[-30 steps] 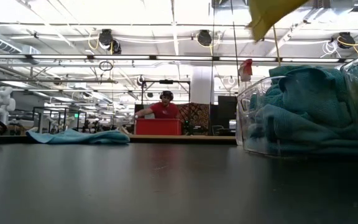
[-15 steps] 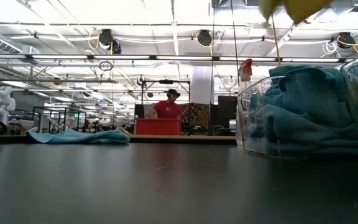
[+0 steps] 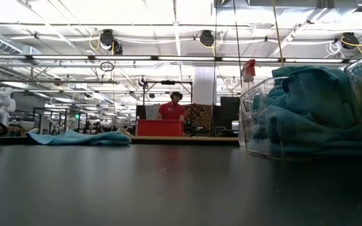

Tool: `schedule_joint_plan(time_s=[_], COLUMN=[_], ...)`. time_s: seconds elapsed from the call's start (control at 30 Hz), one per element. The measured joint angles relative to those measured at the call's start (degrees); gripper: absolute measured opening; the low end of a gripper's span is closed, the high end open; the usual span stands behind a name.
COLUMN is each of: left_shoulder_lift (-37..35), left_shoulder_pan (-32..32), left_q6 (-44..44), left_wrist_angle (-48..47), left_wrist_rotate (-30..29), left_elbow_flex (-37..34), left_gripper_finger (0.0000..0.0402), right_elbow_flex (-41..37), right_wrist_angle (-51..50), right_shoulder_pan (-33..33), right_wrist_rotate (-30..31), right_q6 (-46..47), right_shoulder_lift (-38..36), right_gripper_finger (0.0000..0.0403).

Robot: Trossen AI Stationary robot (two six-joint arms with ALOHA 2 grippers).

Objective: Sort microfiber towel by color & place in baskets
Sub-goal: Put the yellow towel into the bottom transparent bin

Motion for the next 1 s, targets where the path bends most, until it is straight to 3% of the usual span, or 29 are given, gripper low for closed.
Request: schedule_joint_plan(time_s=[0.2,0.53,0.73,1.0], left_shoulder_lift=[-0.04,-0.06,-0.06,-0.06], left_shoulder_pan=[0.0,0.04,0.05,0.05], left_q6=[-1.46,-1.53,-1.53,-1.53], left_wrist_angle=[-0.21,-0.13,-0.15,-0.15], left_wrist_rotate=[-0.02,-0.11,-0.22,-0.46], left_elbow_flex=[0.01,0.02,0.04,0.07], left_gripper_finger=[0.0239,0.0239,0.0239,0.0239], right_elbow_flex=[2.61,8.51,11.1,12.5], right_wrist_angle=[-16.79,-39.36,-45.18,-45.49], right_shoulder_pan=[4.3,12.18,15.03,16.38], right_wrist_rotate=[-6.67,-7.05,-6.59,-2.15], right_q6=[19.7,42.11,46.61,44.23], right_shoulder_lift=[0.07,-0.04,-0.05,-0.08], right_gripper_finger=[0.0,0.0,0.0,0.0])
